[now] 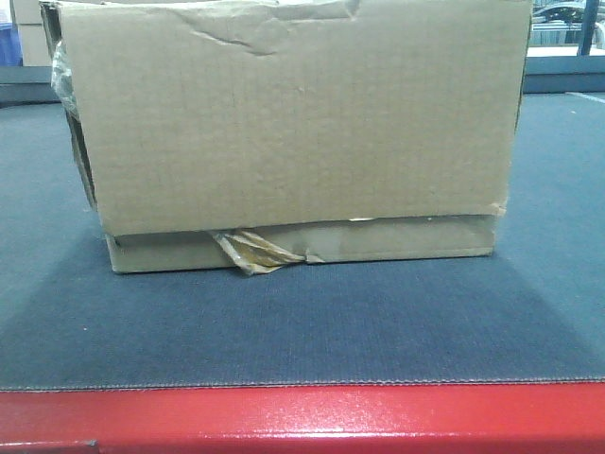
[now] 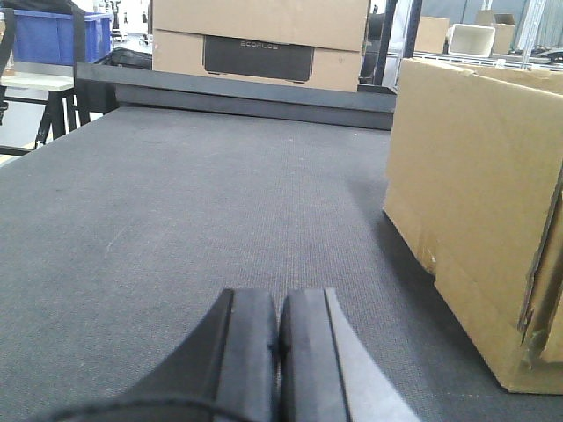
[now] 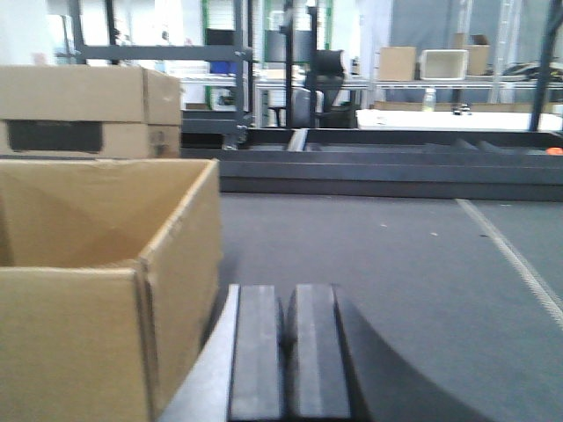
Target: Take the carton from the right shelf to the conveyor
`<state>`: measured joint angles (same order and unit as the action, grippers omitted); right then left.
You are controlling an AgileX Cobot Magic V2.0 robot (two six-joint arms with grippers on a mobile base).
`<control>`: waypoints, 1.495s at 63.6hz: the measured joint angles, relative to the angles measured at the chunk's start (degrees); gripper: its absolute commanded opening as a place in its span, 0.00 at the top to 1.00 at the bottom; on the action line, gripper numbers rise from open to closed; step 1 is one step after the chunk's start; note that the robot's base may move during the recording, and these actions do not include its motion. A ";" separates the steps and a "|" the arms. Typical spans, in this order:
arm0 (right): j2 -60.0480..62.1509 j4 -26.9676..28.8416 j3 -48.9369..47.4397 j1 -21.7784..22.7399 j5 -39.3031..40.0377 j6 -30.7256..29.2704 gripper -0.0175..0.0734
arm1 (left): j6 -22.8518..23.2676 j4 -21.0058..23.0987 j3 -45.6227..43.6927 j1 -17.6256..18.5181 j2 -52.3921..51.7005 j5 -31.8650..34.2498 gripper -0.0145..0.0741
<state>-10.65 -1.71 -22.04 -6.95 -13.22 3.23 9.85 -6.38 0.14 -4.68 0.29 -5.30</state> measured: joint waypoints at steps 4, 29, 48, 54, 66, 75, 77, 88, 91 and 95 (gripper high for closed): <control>0.75 1.71 2.15 1.78 2.09 -1.69 0.88 | 0.00 0.00 0.00 0.00 0.00 0.00 0.82; 10.12 4.68 21.81 5.56 9.73 -3.23 0.88 | -0.11 0.00 0.00 0.00 0.00 0.00 0.82; 10.36 4.82 22.06 5.56 9.62 -3.23 0.88 | -0.11 0.00 0.00 0.00 0.00 0.14 0.82; 10.36 4.82 22.06 5.56 9.62 -3.23 0.88 | -0.11 0.00 0.00 0.00 0.00 0.14 0.82; 10.36 4.82 22.06 5.56 9.62 -3.23 0.88 | -0.23 0.00 0.00 0.00 0.00 0.37 0.82; 10.36 4.82 22.06 5.56 9.62 -3.23 0.88 | -0.23 0.00 0.00 0.00 0.00 0.49 0.82; 10.36 4.82 22.06 5.56 9.62 -3.23 0.88 | -0.23 0.00 0.00 0.00 0.00 0.49 0.82; 10.36 4.82 22.06 5.56 9.62 -3.23 0.88 | -0.23 0.00 0.00 0.00 0.00 0.49 0.82; 10.36 4.82 22.06 5.56 9.62 -3.23 0.88 | -0.23 0.00 0.00 0.00 0.00 0.49 0.82; 10.36 4.82 22.06 5.56 9.62 -3.23 0.88 | -0.23 0.00 0.00 0.00 0.00 0.49 0.82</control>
<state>-0.29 3.11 0.01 -1.39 -3.60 0.00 9.62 -6.38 0.14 -4.68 0.29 -4.81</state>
